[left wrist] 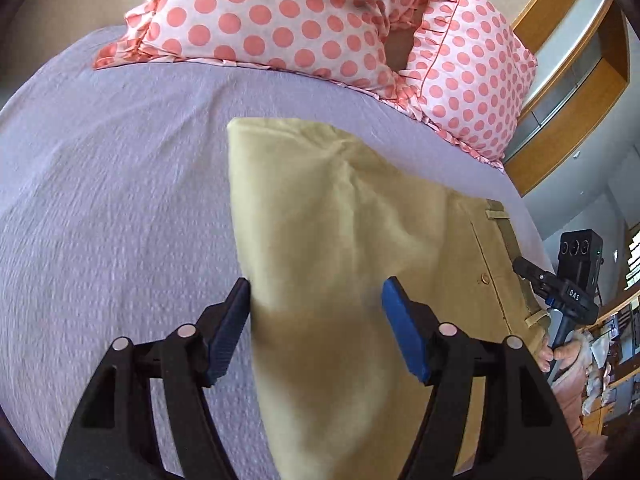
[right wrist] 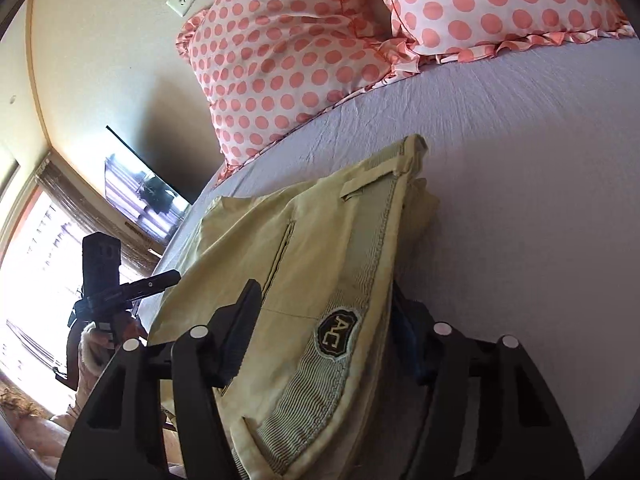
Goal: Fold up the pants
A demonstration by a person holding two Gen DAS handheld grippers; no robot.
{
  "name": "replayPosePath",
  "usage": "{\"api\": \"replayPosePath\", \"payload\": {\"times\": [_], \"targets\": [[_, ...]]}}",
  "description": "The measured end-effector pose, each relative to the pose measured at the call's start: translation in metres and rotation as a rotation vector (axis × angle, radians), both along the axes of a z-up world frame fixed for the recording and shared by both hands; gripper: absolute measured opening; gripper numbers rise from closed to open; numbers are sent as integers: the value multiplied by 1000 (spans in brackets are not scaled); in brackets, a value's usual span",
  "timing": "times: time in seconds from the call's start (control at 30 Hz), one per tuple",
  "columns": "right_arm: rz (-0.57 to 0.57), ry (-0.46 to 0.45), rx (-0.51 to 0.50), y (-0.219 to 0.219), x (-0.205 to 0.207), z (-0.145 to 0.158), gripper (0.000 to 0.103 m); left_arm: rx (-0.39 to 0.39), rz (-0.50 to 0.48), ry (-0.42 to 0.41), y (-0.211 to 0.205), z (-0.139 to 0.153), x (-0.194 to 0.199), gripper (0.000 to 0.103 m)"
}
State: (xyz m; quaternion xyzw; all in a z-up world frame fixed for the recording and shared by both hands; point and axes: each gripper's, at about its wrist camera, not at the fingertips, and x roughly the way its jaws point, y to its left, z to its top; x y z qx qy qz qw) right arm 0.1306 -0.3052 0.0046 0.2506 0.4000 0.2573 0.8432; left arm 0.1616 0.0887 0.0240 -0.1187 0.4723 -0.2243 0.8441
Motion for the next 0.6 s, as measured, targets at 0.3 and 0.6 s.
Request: {"api": "replayPosePath", "payload": {"times": [0.3, 0.6], "targets": [[18, 80, 216, -11, 14, -19, 16, -156, 33, 79, 10, -14, 29, 22], [39, -100, 230, -10, 44, 46, 10, -38, 33, -88, -8, 48, 53, 3]]}}
